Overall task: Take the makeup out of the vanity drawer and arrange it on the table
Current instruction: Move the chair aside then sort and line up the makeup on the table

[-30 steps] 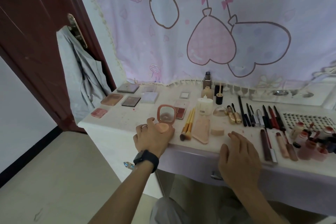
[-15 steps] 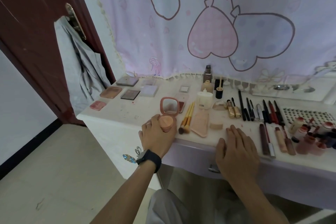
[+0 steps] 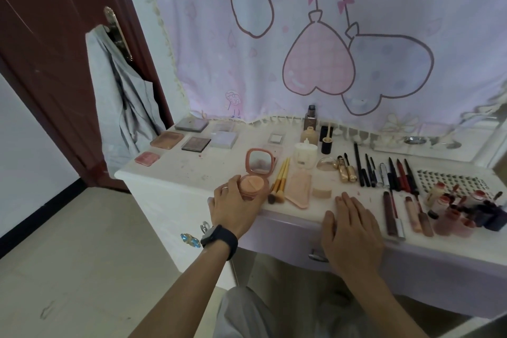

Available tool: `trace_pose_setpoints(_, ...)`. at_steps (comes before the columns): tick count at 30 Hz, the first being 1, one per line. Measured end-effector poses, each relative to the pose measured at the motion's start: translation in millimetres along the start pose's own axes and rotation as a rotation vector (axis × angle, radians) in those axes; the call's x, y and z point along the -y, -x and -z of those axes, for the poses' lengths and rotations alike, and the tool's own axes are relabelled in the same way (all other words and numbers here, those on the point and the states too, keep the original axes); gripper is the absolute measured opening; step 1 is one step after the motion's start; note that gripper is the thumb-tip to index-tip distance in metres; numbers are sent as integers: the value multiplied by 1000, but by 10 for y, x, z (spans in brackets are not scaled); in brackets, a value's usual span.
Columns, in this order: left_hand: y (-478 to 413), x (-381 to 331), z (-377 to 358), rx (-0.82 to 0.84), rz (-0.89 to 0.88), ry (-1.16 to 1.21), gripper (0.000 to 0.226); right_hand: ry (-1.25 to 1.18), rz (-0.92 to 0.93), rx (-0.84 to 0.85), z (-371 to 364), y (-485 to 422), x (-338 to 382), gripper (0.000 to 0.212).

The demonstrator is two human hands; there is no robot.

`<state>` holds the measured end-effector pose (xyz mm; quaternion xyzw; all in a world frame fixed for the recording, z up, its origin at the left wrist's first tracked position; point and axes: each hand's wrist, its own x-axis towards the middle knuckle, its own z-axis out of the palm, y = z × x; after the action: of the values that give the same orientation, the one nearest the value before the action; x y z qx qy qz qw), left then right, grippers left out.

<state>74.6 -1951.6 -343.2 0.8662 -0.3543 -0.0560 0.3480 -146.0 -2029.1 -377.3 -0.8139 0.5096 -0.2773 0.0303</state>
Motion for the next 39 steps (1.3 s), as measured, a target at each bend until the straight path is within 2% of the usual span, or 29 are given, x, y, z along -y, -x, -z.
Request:
trace_pose_setpoints(5,-87,178,166,-21,-24,37,64,-161,52,-15,175,-14,83,47)
trace_pose_setpoints(8,-214,406,358,-46,24,24,54,-228,215,-41,235,-125,342,44)
trace_pose_setpoints(12,-439,777,651,-82,95,-30,49,-326,432,-25,199,-336,955,27)
trace_pose_setpoints(14,-595,969,827,-104,123,-60,51,-342,517,51,107,-468,1330,31)
trace_pose_setpoints(16,-762,1144,993,-126,135,-112,53,-302,540,195,-47,-593,1686,38)
trace_pose_setpoints(21,-1163,1482,1309,-147,153,-179,51,-206,592,421,-611,-804,2381,52)
trace_pose_setpoints(26,-1500,1752,1371,-70,176,-264,56,-35,638,605,-1098,-851,2633,60)
trace_pose_setpoints(29,-1664,1836,1343,20,86,-313,46,-17,662,637,-1230,-879,2593,61)
trace_pose_setpoints(33,-1736,1815,1324,-42,91,-339,25,-21,673,644,-1241,-896,2568,61)
trace_pose_setpoints(36,-1717,1797,1324,-57,70,-410,26,-31,671,647,-1210,-892,2576,61)
trace_pose_setpoints(39,-1661,1788,1283,-5,54,-377,30,-33,672,671,-1170,-898,2580,61)
